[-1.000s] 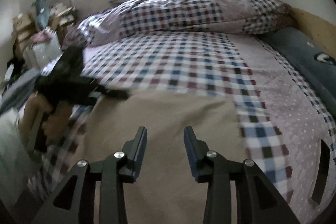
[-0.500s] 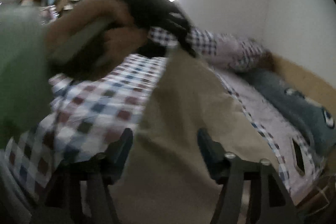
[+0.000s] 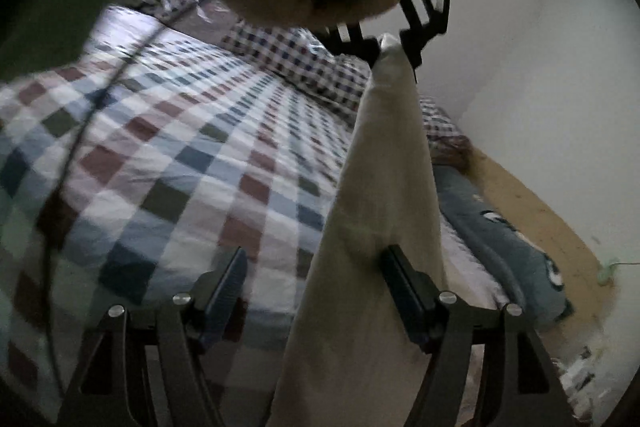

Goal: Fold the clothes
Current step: 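Lift the folded shirt off the bed with both tools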

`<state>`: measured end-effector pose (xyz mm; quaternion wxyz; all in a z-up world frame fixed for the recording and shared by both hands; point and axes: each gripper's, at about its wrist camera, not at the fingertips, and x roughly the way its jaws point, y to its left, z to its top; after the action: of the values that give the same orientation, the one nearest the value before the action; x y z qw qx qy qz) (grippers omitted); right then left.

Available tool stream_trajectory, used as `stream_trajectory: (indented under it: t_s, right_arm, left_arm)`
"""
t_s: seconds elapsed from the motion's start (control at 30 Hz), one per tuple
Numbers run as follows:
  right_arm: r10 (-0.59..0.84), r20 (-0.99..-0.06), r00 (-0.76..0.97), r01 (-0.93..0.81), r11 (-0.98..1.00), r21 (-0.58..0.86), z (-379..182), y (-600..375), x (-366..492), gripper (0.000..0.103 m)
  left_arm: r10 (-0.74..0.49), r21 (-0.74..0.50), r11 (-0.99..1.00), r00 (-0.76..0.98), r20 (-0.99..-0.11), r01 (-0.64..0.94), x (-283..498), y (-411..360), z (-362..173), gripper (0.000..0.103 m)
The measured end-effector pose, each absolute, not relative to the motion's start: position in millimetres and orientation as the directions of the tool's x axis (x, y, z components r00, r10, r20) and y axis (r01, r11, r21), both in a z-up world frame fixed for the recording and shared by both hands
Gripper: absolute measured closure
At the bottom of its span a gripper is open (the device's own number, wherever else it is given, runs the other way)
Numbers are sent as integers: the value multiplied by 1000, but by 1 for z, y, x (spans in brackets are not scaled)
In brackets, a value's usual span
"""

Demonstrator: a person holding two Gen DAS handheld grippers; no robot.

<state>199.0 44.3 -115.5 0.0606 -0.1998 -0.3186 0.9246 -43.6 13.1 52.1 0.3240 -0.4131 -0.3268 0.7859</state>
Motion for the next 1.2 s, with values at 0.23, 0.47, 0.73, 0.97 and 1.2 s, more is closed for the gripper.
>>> stream_trajectory:
  t_s: [0.23,0.47,0.73,0.97,1.2]
  right_arm:
    - [286,-228,-931,-35,-690,-723,-135,41,212,29]
    - [268,-187,-945,-22,-624,-781,-149,39,230,32]
    - [220,-210,-953,51,-563,-825,-160,34,238,72]
    - [156,-310,-938,172,-568,-805,-137,54,246,98]
    - [35,-394,-918,296,-602,-742,-58,93,258,99]
  left_arm:
    - [725,-826,-543,-581,-370,-151,-21,-48,57,87]
    - [691,-841,-531,-625,-363,-98,-10,-76,51,87]
    - [659,-854,-517,-660,-361,-49,2,-101,45,89]
    - [637,-865,-502,-681,-361,-12,15,-120,41,92]
    - [612,-883,-469,-712,-345,24,39,-145,43,93]
